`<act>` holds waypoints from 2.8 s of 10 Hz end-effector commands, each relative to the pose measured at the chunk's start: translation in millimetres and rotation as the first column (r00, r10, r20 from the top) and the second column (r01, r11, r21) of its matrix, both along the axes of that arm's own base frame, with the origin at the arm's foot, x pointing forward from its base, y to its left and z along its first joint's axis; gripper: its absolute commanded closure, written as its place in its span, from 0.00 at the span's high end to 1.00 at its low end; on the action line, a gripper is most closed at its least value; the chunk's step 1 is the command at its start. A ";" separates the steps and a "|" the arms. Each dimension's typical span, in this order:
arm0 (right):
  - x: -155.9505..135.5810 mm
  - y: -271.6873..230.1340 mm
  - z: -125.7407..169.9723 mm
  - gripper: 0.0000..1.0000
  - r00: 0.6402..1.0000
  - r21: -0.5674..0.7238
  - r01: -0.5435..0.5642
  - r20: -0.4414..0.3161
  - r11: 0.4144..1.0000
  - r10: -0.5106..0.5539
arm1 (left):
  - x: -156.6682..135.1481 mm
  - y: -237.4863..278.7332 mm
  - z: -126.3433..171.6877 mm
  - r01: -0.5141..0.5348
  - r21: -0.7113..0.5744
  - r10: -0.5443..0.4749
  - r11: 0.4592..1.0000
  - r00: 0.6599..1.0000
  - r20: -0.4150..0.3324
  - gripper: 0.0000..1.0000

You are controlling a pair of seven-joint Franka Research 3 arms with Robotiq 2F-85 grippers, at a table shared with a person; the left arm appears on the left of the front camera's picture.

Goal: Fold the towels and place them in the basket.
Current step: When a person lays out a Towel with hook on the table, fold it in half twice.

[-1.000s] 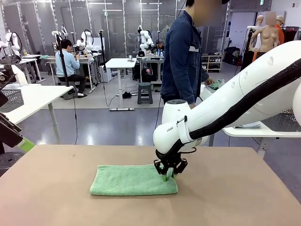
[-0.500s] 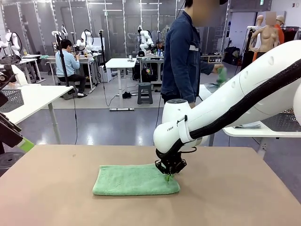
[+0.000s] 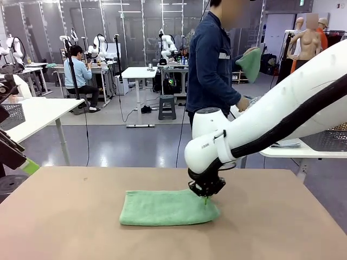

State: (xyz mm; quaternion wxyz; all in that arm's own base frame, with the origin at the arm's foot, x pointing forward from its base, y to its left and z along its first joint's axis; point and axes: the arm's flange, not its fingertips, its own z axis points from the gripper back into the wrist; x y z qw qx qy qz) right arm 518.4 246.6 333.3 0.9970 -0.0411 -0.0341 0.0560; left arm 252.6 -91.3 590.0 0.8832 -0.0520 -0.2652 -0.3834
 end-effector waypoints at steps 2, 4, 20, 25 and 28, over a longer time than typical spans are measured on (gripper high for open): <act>-23.5 1.9 55.4 0.00 0.997 -0.056 -0.038 0.061 0.998 0.041 | 2.6 1.3 -0.7 -0.006 0.012 0.006 1.000 1.000 0.007 1.00; -26.4 31.9 81.5 0.00 0.992 -0.052 -0.112 0.049 0.992 0.114 | 2.6 1.3 -0.7 -0.006 0.012 0.006 1.000 1.000 0.007 1.00; 2.2 193.1 35.8 0.15 0.985 0.084 -0.158 -0.053 0.984 0.163 | 2.6 1.3 -0.7 -0.006 0.012 0.006 1.000 1.000 0.007 1.00; 1.3 190.5 37.5 1.00 0.987 0.115 -0.147 -0.042 0.983 0.152 | 2.6 1.3 -0.7 -0.006 0.012 0.006 1.000 1.000 0.007 1.00; -0.2 182.1 44.1 0.99 0.991 0.146 -0.129 -0.026 0.981 0.134 | 2.6 1.3 -0.7 -0.006 0.012 0.006 1.000 1.000 0.007 1.00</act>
